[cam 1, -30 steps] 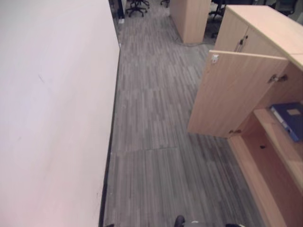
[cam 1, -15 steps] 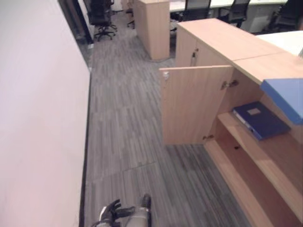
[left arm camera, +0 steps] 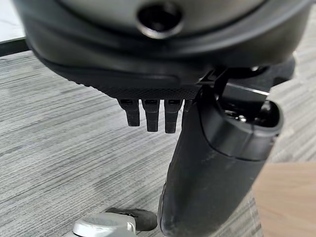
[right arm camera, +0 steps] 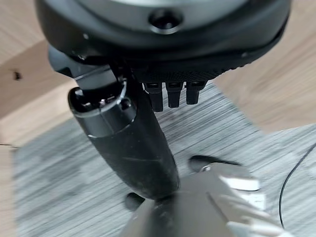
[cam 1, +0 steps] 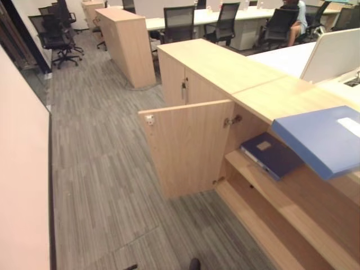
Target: Put the empty folder in the office cabinet
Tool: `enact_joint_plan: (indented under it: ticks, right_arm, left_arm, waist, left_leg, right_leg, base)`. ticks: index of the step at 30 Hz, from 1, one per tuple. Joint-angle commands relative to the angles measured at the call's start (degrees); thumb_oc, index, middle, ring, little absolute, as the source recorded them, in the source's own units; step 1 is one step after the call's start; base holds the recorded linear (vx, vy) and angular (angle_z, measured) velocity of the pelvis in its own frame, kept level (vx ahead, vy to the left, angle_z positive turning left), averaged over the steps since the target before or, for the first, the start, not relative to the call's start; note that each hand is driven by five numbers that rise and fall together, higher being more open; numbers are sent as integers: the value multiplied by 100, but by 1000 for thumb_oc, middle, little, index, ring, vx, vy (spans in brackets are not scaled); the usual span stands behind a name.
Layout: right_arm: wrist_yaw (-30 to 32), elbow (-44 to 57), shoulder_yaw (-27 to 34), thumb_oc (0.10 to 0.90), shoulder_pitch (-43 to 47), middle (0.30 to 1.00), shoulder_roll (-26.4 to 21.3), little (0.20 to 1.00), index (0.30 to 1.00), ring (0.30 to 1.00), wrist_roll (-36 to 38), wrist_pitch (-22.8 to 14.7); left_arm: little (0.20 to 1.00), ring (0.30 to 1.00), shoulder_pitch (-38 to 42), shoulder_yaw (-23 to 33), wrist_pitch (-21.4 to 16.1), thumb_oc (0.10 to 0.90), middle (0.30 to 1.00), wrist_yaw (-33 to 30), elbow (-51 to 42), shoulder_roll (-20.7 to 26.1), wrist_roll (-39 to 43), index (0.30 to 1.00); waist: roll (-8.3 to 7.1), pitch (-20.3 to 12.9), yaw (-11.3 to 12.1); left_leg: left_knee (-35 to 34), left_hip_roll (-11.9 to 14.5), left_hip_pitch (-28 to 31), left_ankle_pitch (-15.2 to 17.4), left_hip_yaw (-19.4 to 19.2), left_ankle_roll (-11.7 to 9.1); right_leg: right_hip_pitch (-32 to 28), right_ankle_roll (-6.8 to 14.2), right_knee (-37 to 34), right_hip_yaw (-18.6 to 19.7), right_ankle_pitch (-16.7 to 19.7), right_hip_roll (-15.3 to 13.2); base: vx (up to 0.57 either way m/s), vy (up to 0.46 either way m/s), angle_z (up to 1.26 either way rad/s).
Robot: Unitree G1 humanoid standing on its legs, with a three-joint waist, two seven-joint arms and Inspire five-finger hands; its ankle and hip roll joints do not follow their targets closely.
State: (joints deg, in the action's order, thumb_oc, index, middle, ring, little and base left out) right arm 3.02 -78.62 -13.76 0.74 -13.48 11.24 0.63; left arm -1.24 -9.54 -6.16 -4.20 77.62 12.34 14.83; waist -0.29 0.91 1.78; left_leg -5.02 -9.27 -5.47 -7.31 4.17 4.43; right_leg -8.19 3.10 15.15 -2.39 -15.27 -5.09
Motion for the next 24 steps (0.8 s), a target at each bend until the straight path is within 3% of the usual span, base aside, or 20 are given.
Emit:
enact_joint_plan:
  ticks: [1,8,16,17,18,19,21,22,23,24]
  right_arm:
    - [-88,133,6,800,181,900,-110,900,900,900,6,-68]
    - [-66,212,-17,800,152,900,-77,900,900,900,-8,-60]
    - [-36,357,14,800,200,900,-103,900,900,900,29,-89]
    - [-39,358,10,800,206,900,-105,900,900,900,10,-96]
    - [-51,369,0,800,252,900,-113,900,900,900,-26,-101]
    - [-52,369,1,800,253,900,-114,900,900,900,-26,-101]
    - [-74,382,-44,800,311,900,-107,900,900,900,-35,-117]
    - [-79,418,-92,800,345,900,-87,900,900,900,-48,-126]
    - [-89,550,-221,800,491,900,-54,900,900,900,-39,-165]
    - [-89,550,-222,800,494,900,-54,900,900,900,-38,-164]
  left_arm:
    - [900,900,-240,136,52,800,900,-69,98,175,-150,900]
    - [900,900,-212,84,30,800,900,-93,-27,213,-213,900]
    - [900,900,-114,-200,41,800,900,-79,-60,126,-501,900]
    - [900,900,-110,-230,45,800,900,-70,-60,121,-546,900]
    - [900,900,-107,-225,80,800,900,-65,-59,113,-576,900]
    - [900,900,-105,-225,80,800,900,-65,-58,113,-577,900]
    - [900,900,-110,-216,115,800,900,-69,-46,132,-654,900]
    - [900,900,-122,-211,123,800,900,-62,-30,142,-679,900]
    - [900,900,-85,-223,124,800,900,-46,-7,157,-698,900]
    - [900,900,-82,-221,123,800,900,-46,-5,157,-698,900]
  waist:
    - [86,26,162]
    - [92,-2,102]
    - [93,65,-39]
    - [101,84,-38]
    - [127,154,17]
    - [126,158,16]
    - [106,211,87]
    - [53,220,118]
    - [16,265,123]
    - [19,261,136]
  left_leg:
    - [166,458,189,367,-83,-213]
    - [35,456,269,491,-349,-206]
    - [2,505,285,582,-676,-205]
    - [2,528,300,608,-752,-208]
    - [2,619,347,668,-971,-212]
    - [2,616,350,668,-970,-212]
    - [2,712,467,750,-1253,-245]
    - [2,754,566,863,-1362,-302]
    - [2,915,603,851,-1661,-353]
    - [2,923,599,852,-1675,-357]
  right_leg:
    - [421,604,-88,104,1438,-817]
    - [345,655,-538,-374,1553,-968]
    - [465,735,-646,-444,1700,-1031]
    - [514,736,-589,-558,1699,-1056]
    - [645,662,-297,-1123,1724,-1218]
    - [646,663,-289,-1123,1719,-1221]
    - [559,582,-149,-1865,1575,-1355]
    - [470,633,-195,-2031,1395,-1351]
    - [678,567,-432,-2181,1334,-1105]
    - [691,561,-434,-2166,1335,-1096]
  base:
    - [45,75,-12]
    - [47,33,-15]
    - [12,6,-25]
    - [-32,11,-43]
    - [-25,6,-42]
    - [-20,0,-52]
    - [43,-31,-84]
    - [56,-146,-107]
    - [44,-142,-84]
    - [-11,-135,-108]
